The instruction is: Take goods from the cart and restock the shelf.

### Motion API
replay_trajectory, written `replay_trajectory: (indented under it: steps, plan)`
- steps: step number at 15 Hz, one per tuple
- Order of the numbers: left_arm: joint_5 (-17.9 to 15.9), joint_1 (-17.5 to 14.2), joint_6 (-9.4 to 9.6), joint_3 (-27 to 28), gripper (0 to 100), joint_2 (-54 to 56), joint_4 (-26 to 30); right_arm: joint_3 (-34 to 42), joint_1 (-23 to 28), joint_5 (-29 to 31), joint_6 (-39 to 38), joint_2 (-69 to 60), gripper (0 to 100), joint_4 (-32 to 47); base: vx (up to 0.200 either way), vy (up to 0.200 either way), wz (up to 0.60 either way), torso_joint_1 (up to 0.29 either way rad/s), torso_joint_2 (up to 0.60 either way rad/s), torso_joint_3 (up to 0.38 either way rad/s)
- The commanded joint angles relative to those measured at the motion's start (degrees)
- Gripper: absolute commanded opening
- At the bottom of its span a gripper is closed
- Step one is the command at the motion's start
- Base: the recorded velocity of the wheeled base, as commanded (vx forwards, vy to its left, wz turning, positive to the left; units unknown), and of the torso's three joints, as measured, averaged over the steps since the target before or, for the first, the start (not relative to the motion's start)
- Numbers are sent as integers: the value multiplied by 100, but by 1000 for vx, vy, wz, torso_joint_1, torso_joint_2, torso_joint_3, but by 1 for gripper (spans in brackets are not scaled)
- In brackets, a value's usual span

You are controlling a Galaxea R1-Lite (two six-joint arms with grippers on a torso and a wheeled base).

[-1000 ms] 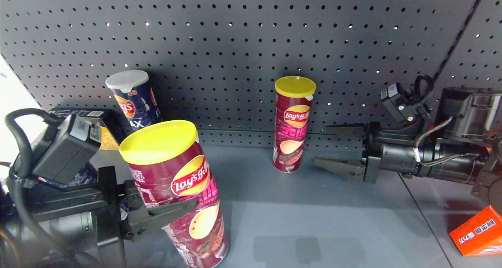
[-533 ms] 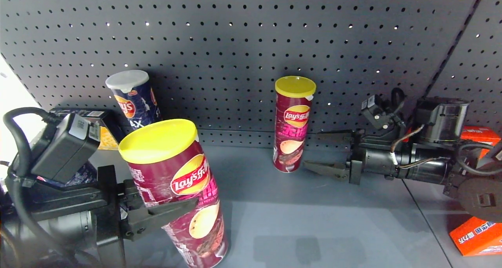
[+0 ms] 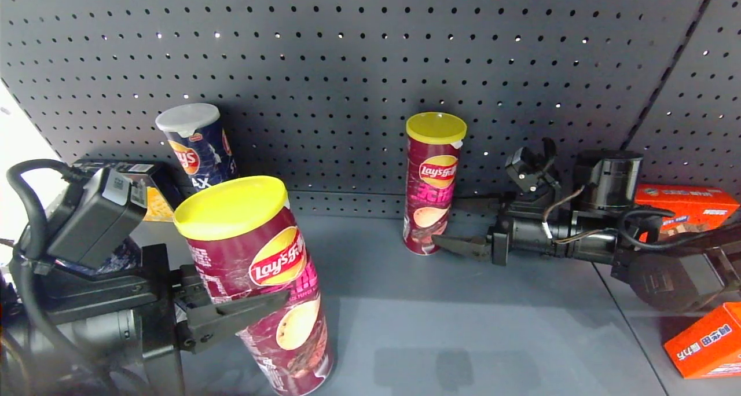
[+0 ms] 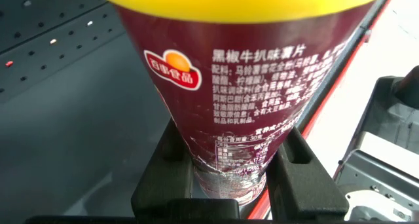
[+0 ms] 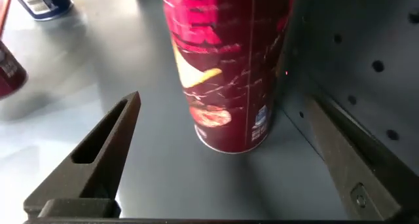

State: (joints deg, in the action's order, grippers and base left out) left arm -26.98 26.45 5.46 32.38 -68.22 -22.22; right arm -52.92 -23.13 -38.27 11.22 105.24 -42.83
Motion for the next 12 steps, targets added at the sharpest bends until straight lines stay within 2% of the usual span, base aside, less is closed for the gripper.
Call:
replay_trajectory:
  steps: [1, 12]
  plan:
    - [0, -35, -1, -12, 0, -7, -1, -175, -17, -5, 3, 225, 100, -7, 0, 0, 0, 0, 0, 0]
    - [0, -44, -1, 14, 0, -16, -1, -755, -307, 56, -5, 691, 100, 2, 0, 0, 0, 0, 0, 0]
